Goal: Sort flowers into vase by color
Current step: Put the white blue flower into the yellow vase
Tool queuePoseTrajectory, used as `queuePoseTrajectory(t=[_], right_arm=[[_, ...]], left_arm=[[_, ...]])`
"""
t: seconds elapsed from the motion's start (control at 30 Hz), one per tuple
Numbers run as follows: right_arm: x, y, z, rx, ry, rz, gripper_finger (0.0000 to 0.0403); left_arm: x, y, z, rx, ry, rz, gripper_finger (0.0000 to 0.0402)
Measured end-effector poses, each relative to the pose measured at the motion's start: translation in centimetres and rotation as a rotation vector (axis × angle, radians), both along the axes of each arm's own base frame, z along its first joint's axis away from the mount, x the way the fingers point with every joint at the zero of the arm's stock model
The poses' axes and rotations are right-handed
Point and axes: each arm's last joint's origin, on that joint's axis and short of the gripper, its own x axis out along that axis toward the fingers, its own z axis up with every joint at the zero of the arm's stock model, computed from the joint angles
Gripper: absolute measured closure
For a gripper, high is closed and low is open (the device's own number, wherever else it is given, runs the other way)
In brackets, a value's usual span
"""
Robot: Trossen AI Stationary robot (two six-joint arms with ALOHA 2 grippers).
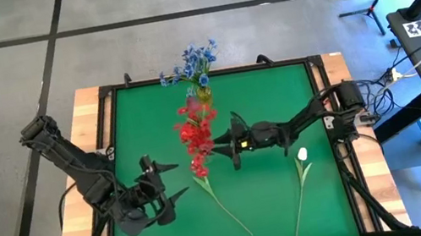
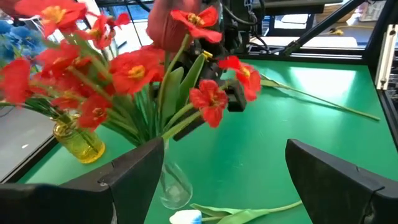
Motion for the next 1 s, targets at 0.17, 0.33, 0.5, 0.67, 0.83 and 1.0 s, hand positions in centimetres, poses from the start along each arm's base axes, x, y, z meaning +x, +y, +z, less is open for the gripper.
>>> queuePoseTrajectory(t=[0.17, 0.33, 0.5, 0.67, 0.83, 1.0], right_arm=[[-0.7, 0.0, 0.6, 0.0, 0.142, 0.006, 0.0212], [-3.2, -0.3, 3.2, 0.025, 0.338, -0.069, 0.0188], [-6.5, -0.5, 6.6, 0.137, 0.423, -0.12, 0.0195], [-9.8, 1.2, 8.4, 0.276, 0.547, -0.088, 0.021], [-11.7, 3.9, 10.2, 0.352, 0.731, -0.102, 0.0219], [-12.9, 6.5, 11.9, 0.457, 0.88, -0.159, 0.022]], left_arm=[[-0.1, 0.1, -0.1, 0.005, 0.01, 0.005, 0.0072], [-0.6, 0.5, -0.7, 0.022, 0.059, 0.027, 0.0072], [-1.0, 0.8, -1.1, -0.011, 0.113, 0.034, 0.0072], [-1.5, 0.6, -2.2, -0.054, 0.131, 0.026, 0.0072], [-2.5, 0.6, -5.9, -0.191, 0.117, 0.002, 0.0072], [-3.1, 0.6, -8.8, -0.353, 0.018, -0.046, 0.0072]])
